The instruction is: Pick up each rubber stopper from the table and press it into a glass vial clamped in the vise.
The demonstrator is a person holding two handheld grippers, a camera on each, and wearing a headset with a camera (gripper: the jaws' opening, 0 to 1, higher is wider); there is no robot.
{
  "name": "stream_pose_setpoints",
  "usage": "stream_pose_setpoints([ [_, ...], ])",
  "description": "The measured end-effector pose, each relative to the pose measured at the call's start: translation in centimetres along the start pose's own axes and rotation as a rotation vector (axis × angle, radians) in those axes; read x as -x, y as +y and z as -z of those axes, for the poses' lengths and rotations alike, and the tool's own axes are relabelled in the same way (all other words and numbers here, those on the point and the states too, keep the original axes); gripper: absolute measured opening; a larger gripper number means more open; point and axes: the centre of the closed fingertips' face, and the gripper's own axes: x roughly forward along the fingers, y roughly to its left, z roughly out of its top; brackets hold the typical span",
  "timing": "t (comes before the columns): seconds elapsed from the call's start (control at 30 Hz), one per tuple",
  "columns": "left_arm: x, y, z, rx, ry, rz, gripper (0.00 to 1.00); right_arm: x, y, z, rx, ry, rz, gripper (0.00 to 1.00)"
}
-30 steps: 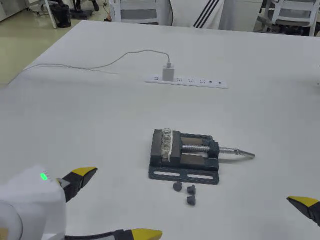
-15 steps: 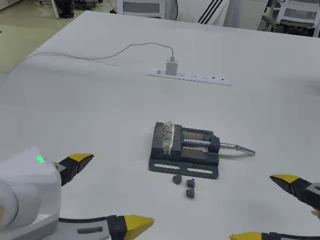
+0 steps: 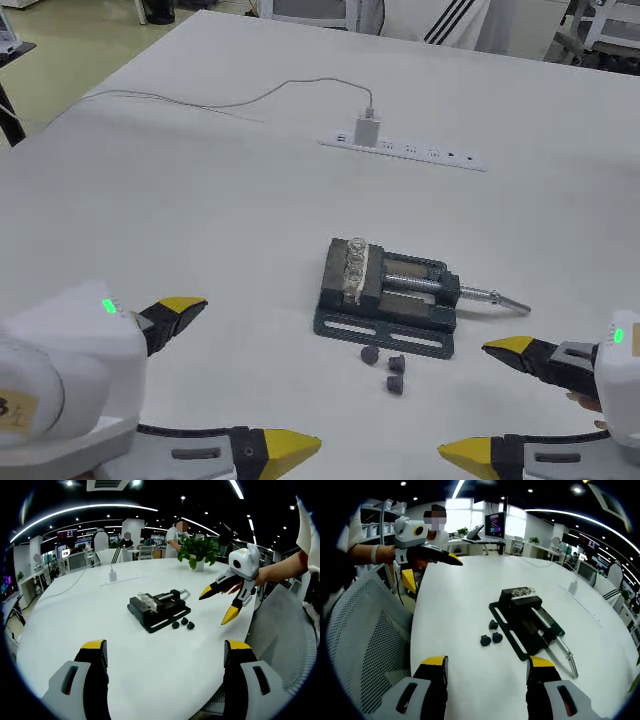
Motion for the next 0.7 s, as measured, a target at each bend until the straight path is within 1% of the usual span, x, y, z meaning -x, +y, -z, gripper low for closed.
stream_pose_setpoints([
  [0.1,0.0,-0.2,0.0,0.008,-0.003,0.001,0.96,-0.7,0.2,0.0,0.02,0.015,-0.032,0.54],
  [0.13,-0.1,-0.2,0.1,0.008,-0.001,0.001,0.96,-1.0,0.5,0.0,0.034,0.016,-0.055,0.51],
  [0.2,-0.1,-0.3,0.2,0.01,0.0,0.002,0.96,-1.4,0.6,0.0,0.04,0.016,-0.064,0.44],
  [0.27,-0.1,-0.4,0.3,0.013,0.0,0.004,0.96,-1.9,0.6,0.0,0.046,0.02,-0.079,0.41],
  [0.4,-0.2,-0.5,0.4,0.012,-0.002,0.009,0.96,-2.8,0.6,-0.1,0.06,0.026,-0.1,0.32],
  [0.53,-0.3,-0.7,0.4,-0.001,0.005,0.024,0.96,-3.3,0.5,-0.3,0.062,0.022,-0.112,0.26],
  [0.7,-0.4,-1.0,0.8,-0.005,0.02,0.042,0.96,-3.8,0.3,-0.3,0.07,0.027,-0.123,0.23],
])
